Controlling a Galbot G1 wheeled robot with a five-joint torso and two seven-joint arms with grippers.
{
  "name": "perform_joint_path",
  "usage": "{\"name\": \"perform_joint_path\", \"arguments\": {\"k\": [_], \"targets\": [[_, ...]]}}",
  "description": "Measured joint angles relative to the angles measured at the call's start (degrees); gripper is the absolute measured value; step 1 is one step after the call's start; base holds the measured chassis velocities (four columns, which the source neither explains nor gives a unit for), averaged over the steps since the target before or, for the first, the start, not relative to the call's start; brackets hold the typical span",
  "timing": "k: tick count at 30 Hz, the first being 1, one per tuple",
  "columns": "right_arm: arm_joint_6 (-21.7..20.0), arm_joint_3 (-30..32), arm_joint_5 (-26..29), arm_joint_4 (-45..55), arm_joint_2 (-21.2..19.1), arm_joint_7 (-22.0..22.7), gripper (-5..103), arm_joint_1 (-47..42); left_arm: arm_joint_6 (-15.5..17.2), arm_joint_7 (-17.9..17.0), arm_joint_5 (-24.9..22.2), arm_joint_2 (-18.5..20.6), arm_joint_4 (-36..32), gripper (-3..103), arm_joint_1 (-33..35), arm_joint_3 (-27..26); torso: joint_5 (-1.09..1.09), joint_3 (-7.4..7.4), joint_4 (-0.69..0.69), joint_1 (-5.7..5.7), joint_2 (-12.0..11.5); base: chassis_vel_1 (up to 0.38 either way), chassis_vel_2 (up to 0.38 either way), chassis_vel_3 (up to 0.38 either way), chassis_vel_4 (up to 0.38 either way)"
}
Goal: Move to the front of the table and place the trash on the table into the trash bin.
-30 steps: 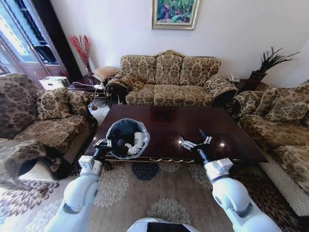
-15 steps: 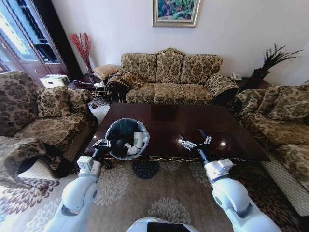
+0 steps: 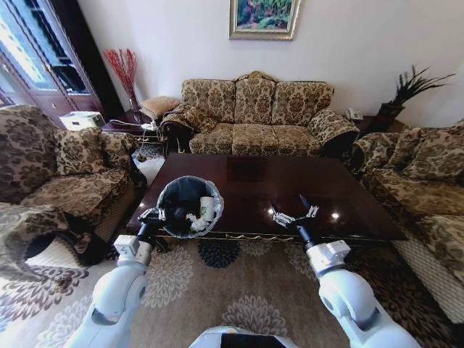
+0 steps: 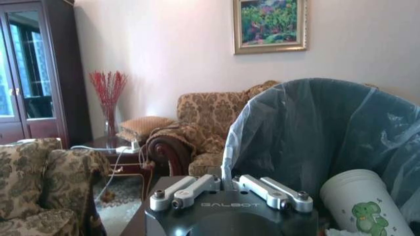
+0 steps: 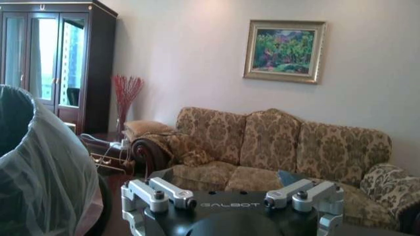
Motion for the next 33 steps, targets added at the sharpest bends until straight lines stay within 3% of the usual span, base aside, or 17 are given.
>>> {"name": "perform_joint_path", "arguments": {"k": [9,28,33], "targets": [[-0.3,-0.4,-0.2,0.0,0.0,0.0,100,0.0,0.0,0.0,0.0,0.0,0.1,3,0.2,-0.1,0.0,0.09,0.0,0.1,0.1,0.104,-0.092,-0.117,0.102],[1.3,-0.6,0.2,0.1,0.0,-0.2,100,-0.3,-0.3,0.4,0.4,-0.6,-0.6,3,1.0,-0.2,0.01,0.1,0.0,0.02,0.3,0.209,-0.23,-0.212,0.22],[1.4,-0.7,0.3,0.1,-0.1,-0.2,100,-0.3,0.1,0.3,0.6,-0.8,-0.8,3,1.1,-0.2,0.0,-0.52,-0.01,-0.4,-1.0,0.006,0.011,0.004,-0.005]]}}
